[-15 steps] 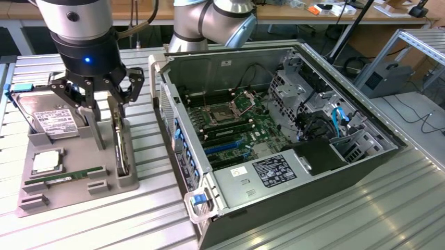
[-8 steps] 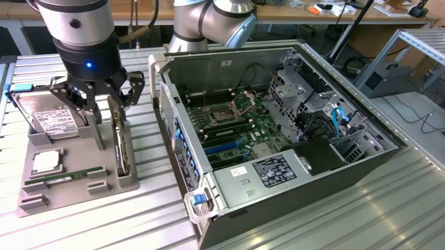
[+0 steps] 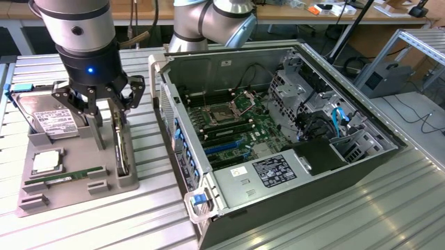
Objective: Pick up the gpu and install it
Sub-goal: 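Pick up the gpu and move the gpu toward the slot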
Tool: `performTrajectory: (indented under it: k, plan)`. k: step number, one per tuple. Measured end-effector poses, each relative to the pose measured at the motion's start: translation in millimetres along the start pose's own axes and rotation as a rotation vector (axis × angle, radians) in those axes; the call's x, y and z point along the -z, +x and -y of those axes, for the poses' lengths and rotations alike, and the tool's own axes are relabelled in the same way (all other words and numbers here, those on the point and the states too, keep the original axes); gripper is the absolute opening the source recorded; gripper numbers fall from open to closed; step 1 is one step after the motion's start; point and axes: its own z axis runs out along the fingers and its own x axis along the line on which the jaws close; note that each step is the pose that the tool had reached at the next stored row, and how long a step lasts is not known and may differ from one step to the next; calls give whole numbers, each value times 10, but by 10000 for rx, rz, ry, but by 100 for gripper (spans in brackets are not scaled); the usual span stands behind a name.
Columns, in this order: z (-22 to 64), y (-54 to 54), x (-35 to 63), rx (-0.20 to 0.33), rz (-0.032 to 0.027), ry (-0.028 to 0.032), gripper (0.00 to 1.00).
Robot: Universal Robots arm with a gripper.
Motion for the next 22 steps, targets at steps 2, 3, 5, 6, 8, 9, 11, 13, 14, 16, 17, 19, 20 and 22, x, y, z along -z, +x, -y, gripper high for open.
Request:
performTrajectory:
  k: [2,3,5,6,8,9,11,13,14,16,17,19,20,22]
  plan:
    - [1,0,-12,0,0,1,48]
    - [1,0,-16,0,0,1,48]
    - [2,1,-24,0,0,1,48]
    - [2,1,-27,0,0,0,48]
    - [3,1,-34,0,0,0,48]
    - [3,1,-39,0,0,0,48]
    - [4,1,-56,0,0,0,48]
    - [5,1,-70,0,0,0,48]
    - [5,2,-78,0,1,0,48]
    - [6,2,-90,1,1,-1,48]
    - [7,2,-93,1,1,0,48]
    - [8,3,-113,0,1,1,48]
    - [10,3,-129,1,0,2,48]
    - [15,3,-151,1,0,2,48]
